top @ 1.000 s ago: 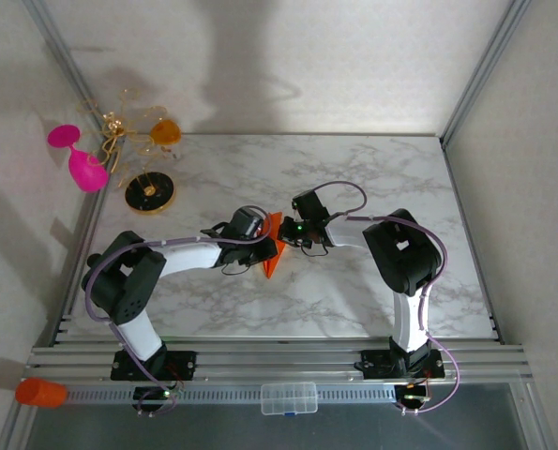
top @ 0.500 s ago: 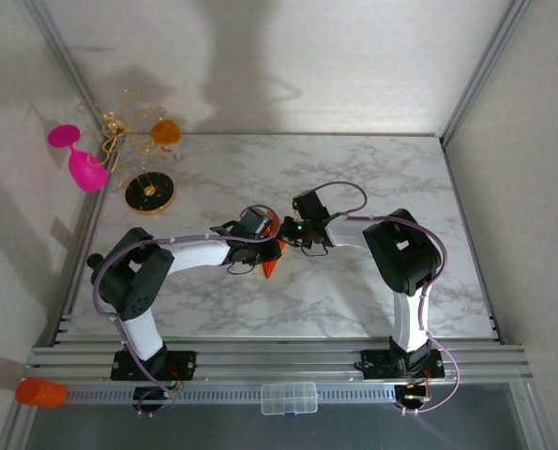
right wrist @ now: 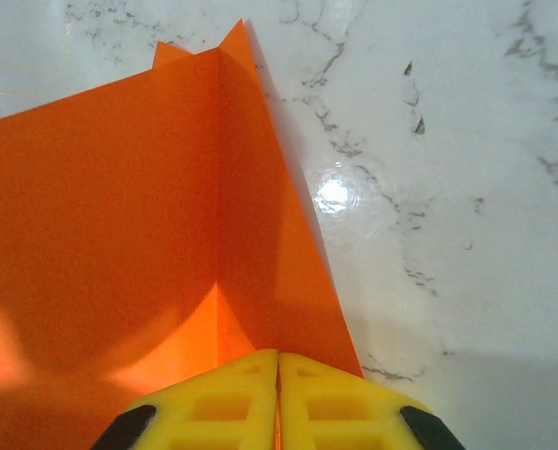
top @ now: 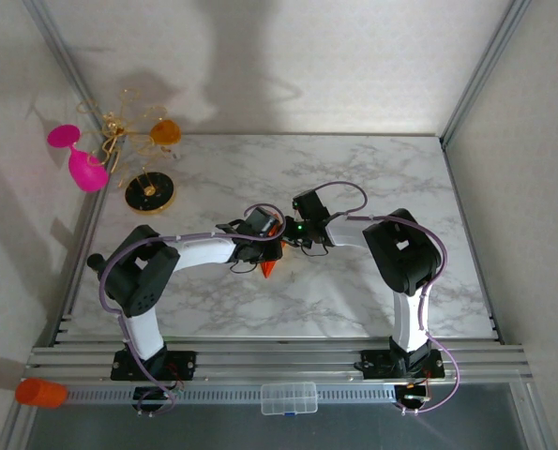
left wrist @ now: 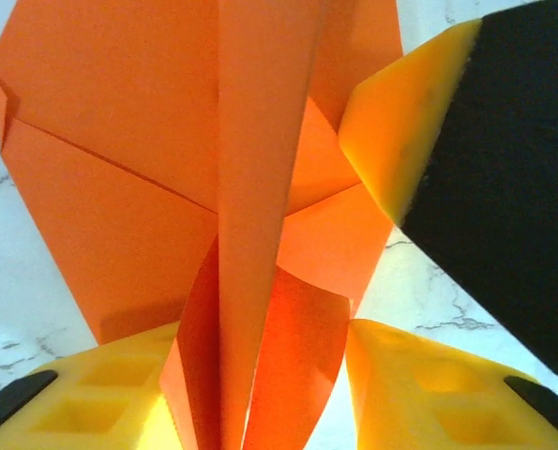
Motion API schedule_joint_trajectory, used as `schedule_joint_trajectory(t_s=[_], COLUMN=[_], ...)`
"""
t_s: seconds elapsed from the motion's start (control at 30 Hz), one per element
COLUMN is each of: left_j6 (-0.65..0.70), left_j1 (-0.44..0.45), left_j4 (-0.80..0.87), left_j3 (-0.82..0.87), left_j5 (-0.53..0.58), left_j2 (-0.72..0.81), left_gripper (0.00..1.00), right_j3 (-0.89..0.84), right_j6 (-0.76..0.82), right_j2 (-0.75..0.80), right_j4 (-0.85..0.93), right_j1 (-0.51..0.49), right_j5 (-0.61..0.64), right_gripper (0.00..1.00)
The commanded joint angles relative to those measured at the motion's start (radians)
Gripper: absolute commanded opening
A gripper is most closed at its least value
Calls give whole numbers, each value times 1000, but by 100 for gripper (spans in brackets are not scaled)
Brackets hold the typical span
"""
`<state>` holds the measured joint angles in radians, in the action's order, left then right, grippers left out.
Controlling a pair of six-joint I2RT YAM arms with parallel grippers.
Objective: Fold a paper plane with a square sheet of paper (pick it up from the middle)
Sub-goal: Move the paper plane to the top-center of the table.
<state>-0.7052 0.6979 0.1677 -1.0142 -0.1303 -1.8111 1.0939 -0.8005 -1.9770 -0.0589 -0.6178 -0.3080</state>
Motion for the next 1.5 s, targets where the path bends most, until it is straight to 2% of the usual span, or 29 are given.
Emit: schedule_joint_trajectory(t_s=[0.0,0.17,0.3,0.53,0.83,1.17,1.47], left_j6=[18,-15,-49,-57,19,24,18], left_j1=[5,-18,-47,-49,-28,-19,-17], left_j4=[46,38,-16,-27,46,76,77], left_j3=[-27,-16,21,26,-6,-46,-62], left_j5=[46,61,6,-16,5,35,48], left_j2=[-3,35,58,25,2,-29,-29], left_gripper=[41,35,31,29,30,22,26], right_j3=[-23,-23,-21,-19,-16,-18,-19], right_j6=[-4,-2,-3,0,1,-5,-5], right_j2=[-50,-52,-55,-56,-57,-54,-56], right_j4=[76,76,76,74,74,65,64], right_j1=[2,3,3,3,4,4,4], right_j5=[24,24,23,23,20,10,7], right_gripper=[10,10,10,10,10,10,10])
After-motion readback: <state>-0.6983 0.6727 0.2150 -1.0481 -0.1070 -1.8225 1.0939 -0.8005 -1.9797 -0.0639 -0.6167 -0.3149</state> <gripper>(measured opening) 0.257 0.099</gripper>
